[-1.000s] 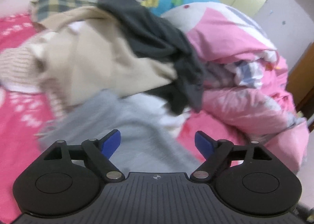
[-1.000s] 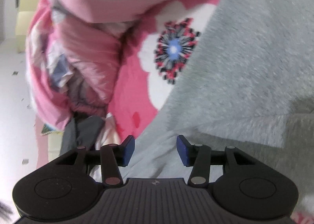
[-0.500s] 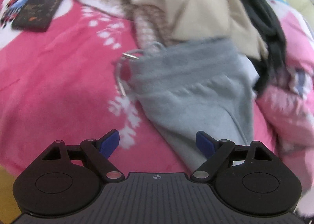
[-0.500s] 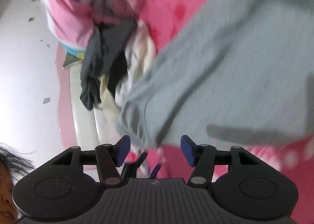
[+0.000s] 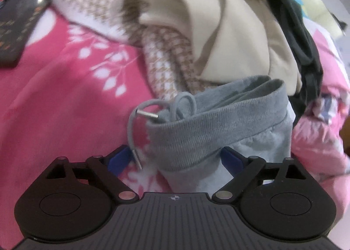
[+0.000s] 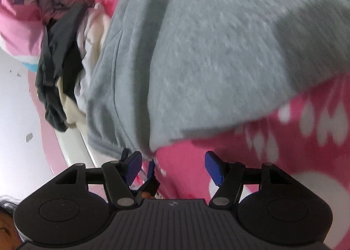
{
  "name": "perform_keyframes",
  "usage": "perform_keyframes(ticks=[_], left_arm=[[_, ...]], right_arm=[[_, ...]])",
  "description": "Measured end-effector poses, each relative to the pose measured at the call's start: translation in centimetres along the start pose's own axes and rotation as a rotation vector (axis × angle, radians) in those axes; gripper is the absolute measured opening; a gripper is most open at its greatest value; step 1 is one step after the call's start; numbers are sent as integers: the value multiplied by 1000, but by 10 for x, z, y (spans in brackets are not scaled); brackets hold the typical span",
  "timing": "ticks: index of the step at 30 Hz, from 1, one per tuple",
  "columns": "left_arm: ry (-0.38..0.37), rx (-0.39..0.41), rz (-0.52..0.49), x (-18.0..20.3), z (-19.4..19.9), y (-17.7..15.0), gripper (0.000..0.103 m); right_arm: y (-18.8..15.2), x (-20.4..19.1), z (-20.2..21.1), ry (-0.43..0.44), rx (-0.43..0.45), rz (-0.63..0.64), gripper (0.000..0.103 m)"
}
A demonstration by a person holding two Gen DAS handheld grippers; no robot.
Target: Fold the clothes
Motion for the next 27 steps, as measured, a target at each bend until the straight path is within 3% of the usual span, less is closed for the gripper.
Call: perform_keyframes(ticks=[4, 6, 9, 11, 14, 16, 18, 25, 27], left_arm=[[-41, 35, -44, 1, -6, 4, 96], [-66, 58, -12, 1, -8, 6, 96], [-96, 90, 39, 2, -10, 10, 74], [-91, 100, 48, 4, -11, 11, 72], [-70, 99, 43, 6, -7, 12, 58], [-57, 90, 43, 7, -3, 13, 37], [-53, 71, 47, 7, 10, 16, 28], [-114, 27, 108, 25, 83, 18, 23], [-99, 2, 135, 27, 105, 15, 23]], right_arm=[[8, 5, -9, 4, 36, -24, 67], [8, 8, -9, 8, 54, -26, 67], [8, 8, -10, 10, 74, -29, 67], [10, 12, -8, 8, 83, -28, 67], [12, 12, -10, 2, 96, -29, 67], [12, 11, -11, -4, 104, -23, 67], [11, 10, -11, -14, 108, -15, 66], [-2, -4, 8, -75, 87, 29, 66], [-10, -11, 19, -87, 67, 39, 66]])
Point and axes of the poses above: each gripper's, at about its wrist camera, not at the fingertips, and z roughly against the way its jaws point, x to its right, y to its top, the point moved 5 cm from there along -z, roughly the way its jaws point, and after that the axes turned 5 degrees about -z, right-handed, at the moved point
